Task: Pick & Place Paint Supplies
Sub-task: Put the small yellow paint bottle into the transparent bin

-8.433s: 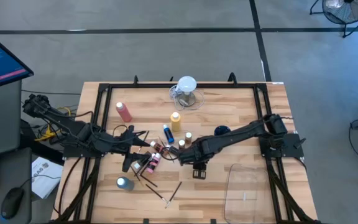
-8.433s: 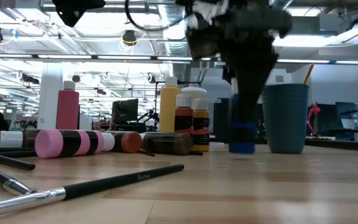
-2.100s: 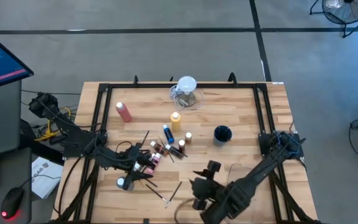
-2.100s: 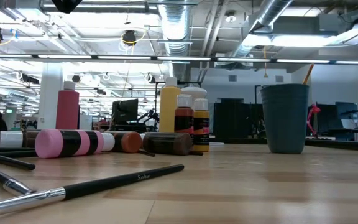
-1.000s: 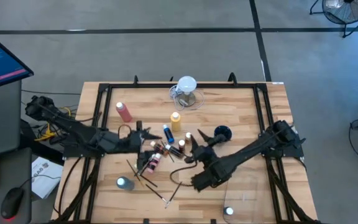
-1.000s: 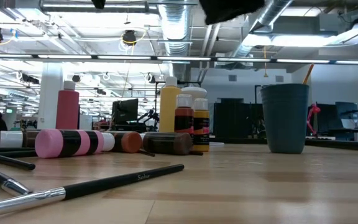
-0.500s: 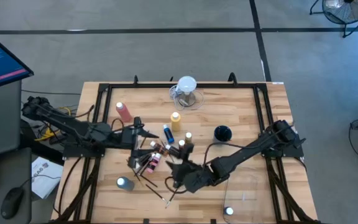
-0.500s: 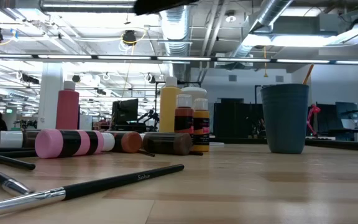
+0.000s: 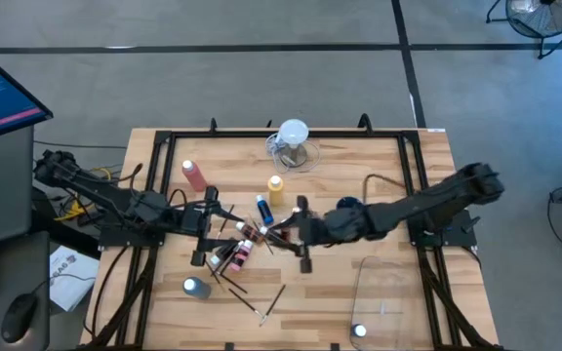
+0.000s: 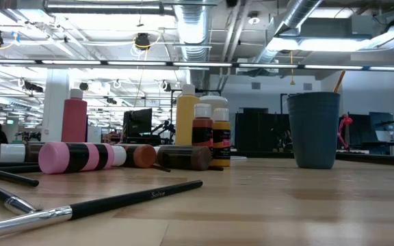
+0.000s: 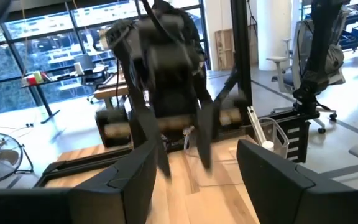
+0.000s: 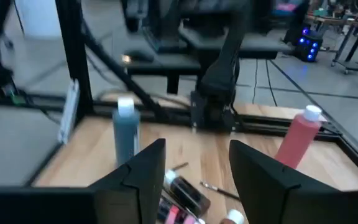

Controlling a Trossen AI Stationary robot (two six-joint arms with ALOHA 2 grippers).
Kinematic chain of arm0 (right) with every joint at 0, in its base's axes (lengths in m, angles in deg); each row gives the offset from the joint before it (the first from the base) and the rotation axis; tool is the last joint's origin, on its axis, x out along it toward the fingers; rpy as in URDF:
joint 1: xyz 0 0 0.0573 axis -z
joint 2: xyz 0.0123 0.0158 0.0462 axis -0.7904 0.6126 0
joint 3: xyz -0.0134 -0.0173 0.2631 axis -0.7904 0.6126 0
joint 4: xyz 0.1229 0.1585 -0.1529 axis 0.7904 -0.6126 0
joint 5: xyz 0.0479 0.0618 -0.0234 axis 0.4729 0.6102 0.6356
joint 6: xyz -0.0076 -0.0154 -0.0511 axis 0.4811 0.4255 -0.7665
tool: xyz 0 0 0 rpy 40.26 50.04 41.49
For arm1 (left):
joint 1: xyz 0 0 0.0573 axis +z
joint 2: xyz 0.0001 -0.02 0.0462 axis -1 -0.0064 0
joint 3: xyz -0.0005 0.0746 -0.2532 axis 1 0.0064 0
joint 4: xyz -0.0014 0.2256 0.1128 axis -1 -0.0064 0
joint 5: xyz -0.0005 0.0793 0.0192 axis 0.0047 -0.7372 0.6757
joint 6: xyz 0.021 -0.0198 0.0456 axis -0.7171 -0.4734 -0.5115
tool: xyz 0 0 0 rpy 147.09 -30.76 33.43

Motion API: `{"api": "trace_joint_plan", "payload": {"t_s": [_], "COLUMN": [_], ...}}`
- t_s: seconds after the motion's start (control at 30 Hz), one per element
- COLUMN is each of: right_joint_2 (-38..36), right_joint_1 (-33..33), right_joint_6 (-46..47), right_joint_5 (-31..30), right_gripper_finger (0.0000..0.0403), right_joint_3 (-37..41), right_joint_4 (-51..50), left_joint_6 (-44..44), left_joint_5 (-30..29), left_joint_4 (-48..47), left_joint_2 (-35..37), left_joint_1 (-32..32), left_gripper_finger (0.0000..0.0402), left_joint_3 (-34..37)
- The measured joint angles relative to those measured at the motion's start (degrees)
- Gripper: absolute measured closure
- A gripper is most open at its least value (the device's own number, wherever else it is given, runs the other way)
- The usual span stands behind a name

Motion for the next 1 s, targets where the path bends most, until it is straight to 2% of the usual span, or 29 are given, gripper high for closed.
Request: {"api": "trace_joint_plan", "payload": {"t_s": [0.3, 0.53, 0.63, 0.77, 1.0], "right_joint_2": [-8.88, -10.88, -10.57, -6.11, 8.47], "right_joint_1": [-0.92, -1.89, -0.06, 4.09, 9.60], "right_joint_6": [12.85, 18.17, 23.46, 28.67, 25.72], "right_joint_5": [0.11, 0.42, 1.07, 2.06, 8.22], "right_gripper_finger": [0.0234, 0.0232, 0.0237, 0.0248, 0.0262], "right_joint_3": [0.00, -0.16, -3.13, -9.35, -23.29], "right_joint_4": [-16.46, -26.80, -36.00, -51.43, -67.26], "left_joint_6": [2.36, 3.45, 2.78, 2.40, 4.07], "left_joint_5": [0.00, 0.02, 0.02, -0.02, -1.33], "left_joint_4": [-0.15, -0.31, -0.29, -0.45, -5.81], "left_joint_2": [-0.02, -0.11, -0.11, 0.28, 4.33], "left_joint_1": [0.00, -0.17, -0.11, 1.03, 1.66], "left_gripper_finger": [0.0192, 0.0192, 0.0192, 0.0192, 0.0192], "left_joint_3": [0.00, 0.00, 0.00, -0.23, -0.55]}}
